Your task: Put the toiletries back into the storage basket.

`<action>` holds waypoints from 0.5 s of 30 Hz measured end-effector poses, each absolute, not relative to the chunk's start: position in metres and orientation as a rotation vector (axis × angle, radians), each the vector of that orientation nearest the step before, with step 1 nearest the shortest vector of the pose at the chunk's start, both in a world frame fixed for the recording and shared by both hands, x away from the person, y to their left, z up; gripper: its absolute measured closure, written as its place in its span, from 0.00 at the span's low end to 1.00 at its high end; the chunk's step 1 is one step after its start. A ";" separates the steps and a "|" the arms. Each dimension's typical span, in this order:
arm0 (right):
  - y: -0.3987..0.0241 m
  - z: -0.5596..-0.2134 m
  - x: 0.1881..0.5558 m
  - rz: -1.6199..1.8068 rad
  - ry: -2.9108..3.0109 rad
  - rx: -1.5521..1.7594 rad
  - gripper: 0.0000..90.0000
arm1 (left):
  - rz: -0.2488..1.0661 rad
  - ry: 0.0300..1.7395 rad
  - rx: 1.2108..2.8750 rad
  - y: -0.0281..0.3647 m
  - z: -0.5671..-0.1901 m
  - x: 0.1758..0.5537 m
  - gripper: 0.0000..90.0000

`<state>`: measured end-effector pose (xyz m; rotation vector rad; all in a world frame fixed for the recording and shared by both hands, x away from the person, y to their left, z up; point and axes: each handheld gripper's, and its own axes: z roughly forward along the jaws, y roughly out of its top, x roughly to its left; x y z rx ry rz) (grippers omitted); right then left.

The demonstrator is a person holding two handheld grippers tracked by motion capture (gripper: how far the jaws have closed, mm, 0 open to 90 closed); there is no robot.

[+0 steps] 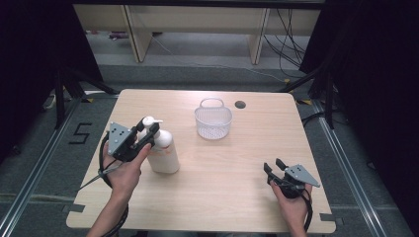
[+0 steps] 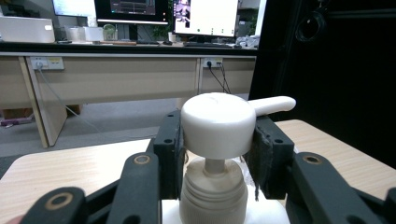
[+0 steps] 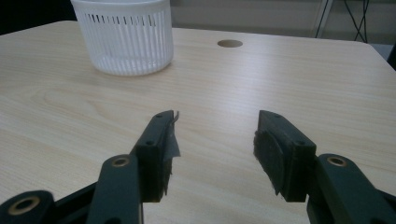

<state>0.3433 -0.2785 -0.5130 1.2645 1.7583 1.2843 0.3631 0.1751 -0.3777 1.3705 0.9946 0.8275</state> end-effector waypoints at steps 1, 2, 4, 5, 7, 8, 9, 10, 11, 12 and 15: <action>-0.278 -0.513 0.343 1.284 1.758 1.263 0.53 | 0.827 0.989 1.367 0.175 -0.377 0.363 0.66; -0.278 -0.513 0.343 1.280 1.757 1.268 0.53 | 0.827 0.988 1.362 0.175 -0.376 0.363 0.66; -0.278 -0.513 0.343 1.275 1.757 1.267 0.53 | 0.825 0.982 1.358 0.175 -0.373 0.364 0.66; -0.278 -0.513 0.343 1.269 1.757 1.260 0.53 | 0.825 0.982 1.355 0.175 -0.373 0.364 0.66; -0.278 -0.513 0.343 1.274 1.753 1.262 0.53 | 0.825 0.976 1.355 0.174 -0.371 0.364 0.66; -0.278 -0.513 0.343 1.284 1.759 1.264 0.53 | 0.827 0.972 1.358 0.174 -0.370 0.364 0.66; -0.278 -0.513 0.343 1.283 1.755 1.272 0.53 | 0.827 0.970 1.359 0.174 -0.369 0.364 0.66; -0.278 -0.513 0.343 1.278 1.757 1.258 0.53 | 0.828 0.967 1.359 0.173 -0.369 0.364 0.66; -0.278 -0.513 0.343 1.280 1.756 1.265 0.53 | 0.827 0.967 1.357 0.172 -0.368 0.364 0.66; -0.278 -0.513 0.343 1.280 1.756 1.264 0.53 | 0.829 0.964 1.358 0.172 -0.368 0.365 0.66; -0.279 -0.514 0.344 1.274 1.735 1.233 0.53 | 0.823 0.958 1.352 0.171 -0.366 0.365 0.66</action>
